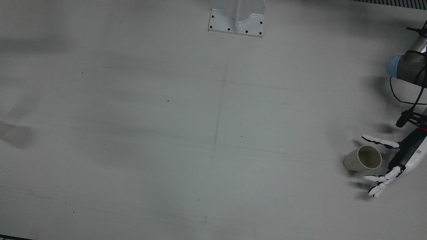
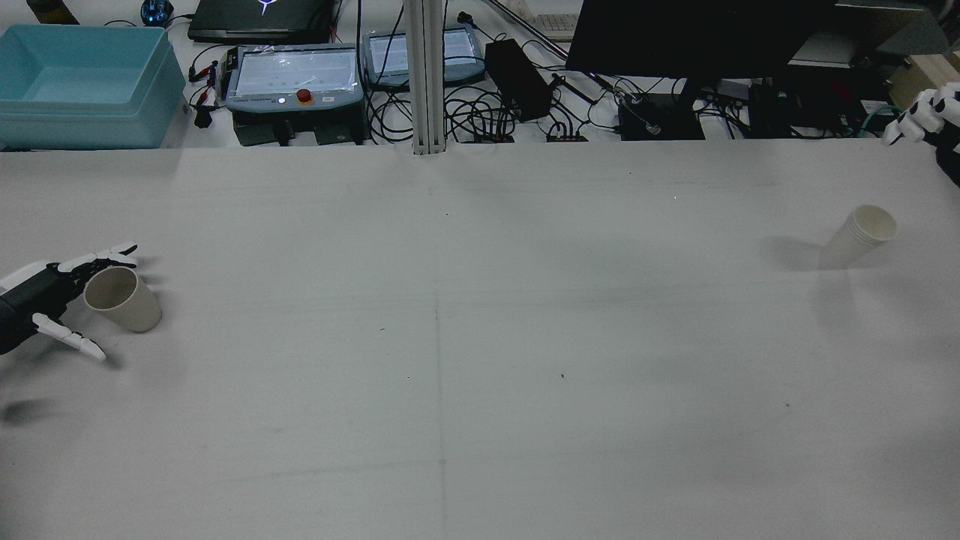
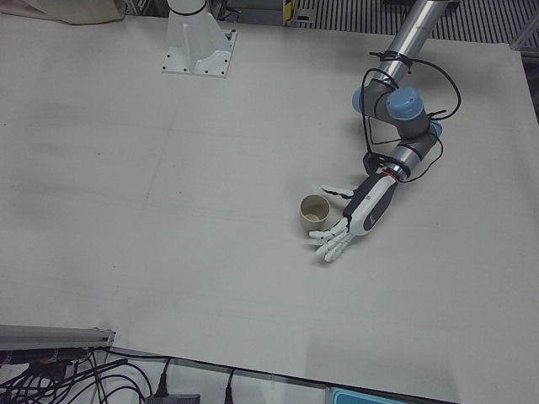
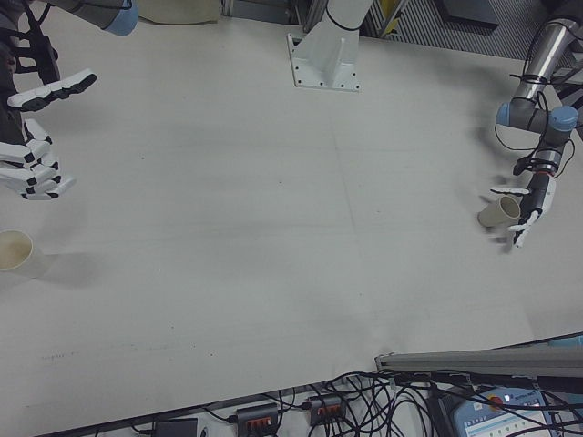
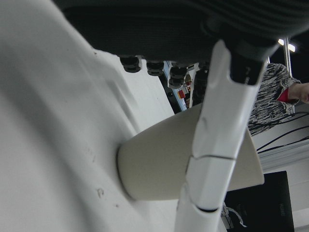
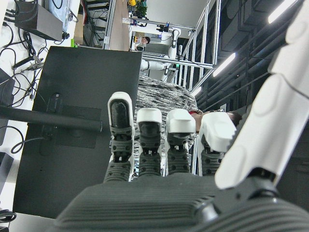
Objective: Pour water
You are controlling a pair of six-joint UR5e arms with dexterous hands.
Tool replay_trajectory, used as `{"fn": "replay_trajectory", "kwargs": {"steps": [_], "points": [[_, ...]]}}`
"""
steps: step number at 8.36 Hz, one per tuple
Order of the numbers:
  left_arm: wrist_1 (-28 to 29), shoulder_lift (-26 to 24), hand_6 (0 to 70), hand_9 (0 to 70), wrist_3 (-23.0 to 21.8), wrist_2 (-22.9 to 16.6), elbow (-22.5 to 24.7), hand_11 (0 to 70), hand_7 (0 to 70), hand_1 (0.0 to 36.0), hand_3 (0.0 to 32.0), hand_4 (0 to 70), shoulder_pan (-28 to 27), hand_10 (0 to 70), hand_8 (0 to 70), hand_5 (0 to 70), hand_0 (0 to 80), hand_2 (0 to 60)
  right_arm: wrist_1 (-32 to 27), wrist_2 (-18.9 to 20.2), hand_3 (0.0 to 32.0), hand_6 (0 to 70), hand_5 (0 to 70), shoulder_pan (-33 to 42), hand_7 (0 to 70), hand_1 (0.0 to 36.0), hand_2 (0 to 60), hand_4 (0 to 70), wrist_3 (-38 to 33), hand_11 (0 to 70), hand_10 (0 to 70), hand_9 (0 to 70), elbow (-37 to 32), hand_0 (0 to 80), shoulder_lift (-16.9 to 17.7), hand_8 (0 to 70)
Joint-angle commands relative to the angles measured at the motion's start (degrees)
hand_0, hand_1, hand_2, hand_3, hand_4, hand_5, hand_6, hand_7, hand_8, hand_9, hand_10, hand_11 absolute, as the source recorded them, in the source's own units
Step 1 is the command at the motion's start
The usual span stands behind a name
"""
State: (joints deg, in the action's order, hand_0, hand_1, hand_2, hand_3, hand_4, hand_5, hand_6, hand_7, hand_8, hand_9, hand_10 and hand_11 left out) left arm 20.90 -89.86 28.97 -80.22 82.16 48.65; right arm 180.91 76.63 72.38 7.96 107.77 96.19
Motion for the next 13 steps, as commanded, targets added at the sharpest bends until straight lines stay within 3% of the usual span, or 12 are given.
{"fn": "replay_trajectory", "kwargs": {"steps": [1, 4, 5, 6, 7, 8, 9, 10, 11, 12, 13], "points": [[-1.6, -1.8, 7.4, 4.0, -0.1, 0.4, 0.0, 5.6, 9.3, 26.4, 0.0, 17.7, -2.0, 1.6, 4.6, 26.8, 80.0, 0.0, 0.0, -0.1, 0.0, 65.1, 70.0, 0.1, 65.5, 2.4, 0.0, 55.5, -0.3, 50.1, 35.3, 64.5, -0.2, 53.3, 0.8, 51.9], [-3.3, -4.5, 7.6, 3.9, -0.1, 0.6, -0.3, 5.5, 9.5, 27.0, 0.0, 18.4, -2.2, 1.5, 4.5, 27.1, 80.0, 0.0, -0.2, -0.1, 0.0, 64.2, 69.1, 0.6, 64.6, 2.3, 0.0, 54.2, -0.4, 49.8, 35.1, 63.9, -0.3, 53.1, 2.1, 51.3], [-3.1, -4.7, 7.9, 4.1, -0.1, 1.0, -0.6, 5.9, 9.6, 26.9, 0.0, 21.8, -2.3, 1.9, 4.7, 27.6, 80.0, 0.0, -0.2, -0.1, 0.0, 64.0, 68.9, 0.7, 64.4, 2.2, 0.0, 54.0, -0.5, 49.9, 35.2, 63.8, -0.5, 53.0, 2.2, 51.3], [-3.2, -4.7, 9.2, 4.7, -0.8, 2.5, -0.6, 7.3, 10.8, 26.7, 0.0, 34.5, -2.4, 3.0, 5.2, 39.5, 80.0, 0.0, -0.3, -0.1, 0.0, 63.4, 68.3, 1.0, 63.9, 2.3, 0.0, 53.3, -0.5, 49.8, 35.1, 63.6, -0.5, 53.0, 2.2, 51.1], [-3.5, -4.7, 12.3, 6.6, -1.0, 2.9, -0.6, 9.4, 13.9, 26.2, 0.0, 68.5, -2.4, 4.9, 6.8, 70.0, 80.0, 0.0, -0.3, 0.0, 0.0, 62.5, 67.5, 1.3, 63.1, 2.5, 0.0, 52.2, -0.5, 49.5, 34.9, 63.0, -0.5, 53.1, 2.2, 50.6], [-4.3, -4.7, 16.2, 9.2, -2.2, 2.9, -0.6, 10.8, 17.6, 23.2, 0.0, 70.0, -2.4, 6.5, 8.9, 70.0, 80.0, 0.0, -0.3, 0.0, 0.0, 62.4, 67.3, 1.5, 63.0, 2.6, 0.0, 52.2, -0.5, 49.4, 34.8, 62.7, -0.5, 53.2, 2.4, 50.4], [-5.2, -4.7, 21.8, 12.6, -3.6, 2.9, -0.5, 11.8, 21.1, 18.0, 0.0, 70.0, -2.4, 7.7, 11.9, 70.0, 80.0, 0.0, -0.3, 0.0, 0.0, 62.4, 67.0, 2.1, 62.8, 2.6, 0.0, 52.4, -0.5, 49.1, 34.5, 62.5, -0.5, 53.4, 2.5, 50.3], [-5.6, -4.7, 26.5, 15.4, -4.8, 3.0, -0.5, 14.4, 23.3, 23.2, 0.0, 70.0, -2.4, 9.1, 14.4, 70.0, 80.0, 0.0, -0.5, 0.1, 0.0, 62.1, 66.5, 2.9, 62.4, 2.9, 0.0, 52.1, -0.5, 48.8, 34.3, 62.2, -0.5, 53.3, 2.6, 50.1], [-5.7, -4.7, 28.0, 16.3, -6.0, 3.0, -0.5, 16.5, 25.4, 35.4, 0.0, 70.0, -2.4, 9.9, 15.3, 70.0, 80.0, 34.2, -0.6, 0.3, 0.0, 61.6, 66.0, 3.4, 62.0, 2.9, 0.0, 52.0, -0.4, 48.2, 33.9, 61.9, -0.4, 53.5, 2.3, 49.7], [-6.0, -4.7, 28.2, 16.2, -7.4, 2.9, -0.5, 17.4, 26.6, 36.0, 0.0, 70.0, -2.4, 10.2, 15.1, 70.0, 80.0, 60.0, -0.6, 3.1, 0.0, 60.4, 65.0, 3.0, 60.8, 3.0, 0.0, 51.8, 0.6, 46.6, 32.5, 60.4, -0.4, 53.5, 1.9, 48.7], [-7.3, -4.7, 28.0, 16.2, -9.8, 2.9, -0.1, 17.0, 27.5, 36.0, 0.0, 70.0, -2.4, 9.9, 14.9, 70.0, 80.0, 60.0, -0.8, 7.4, 0.0, 56.1, 63.4, 4.5, 58.6, 3.9, 0.0, 50.8, 4.7, 38.8, 26.5, 55.5, -2.5, 54.6, 2.2, 44.9]]}}
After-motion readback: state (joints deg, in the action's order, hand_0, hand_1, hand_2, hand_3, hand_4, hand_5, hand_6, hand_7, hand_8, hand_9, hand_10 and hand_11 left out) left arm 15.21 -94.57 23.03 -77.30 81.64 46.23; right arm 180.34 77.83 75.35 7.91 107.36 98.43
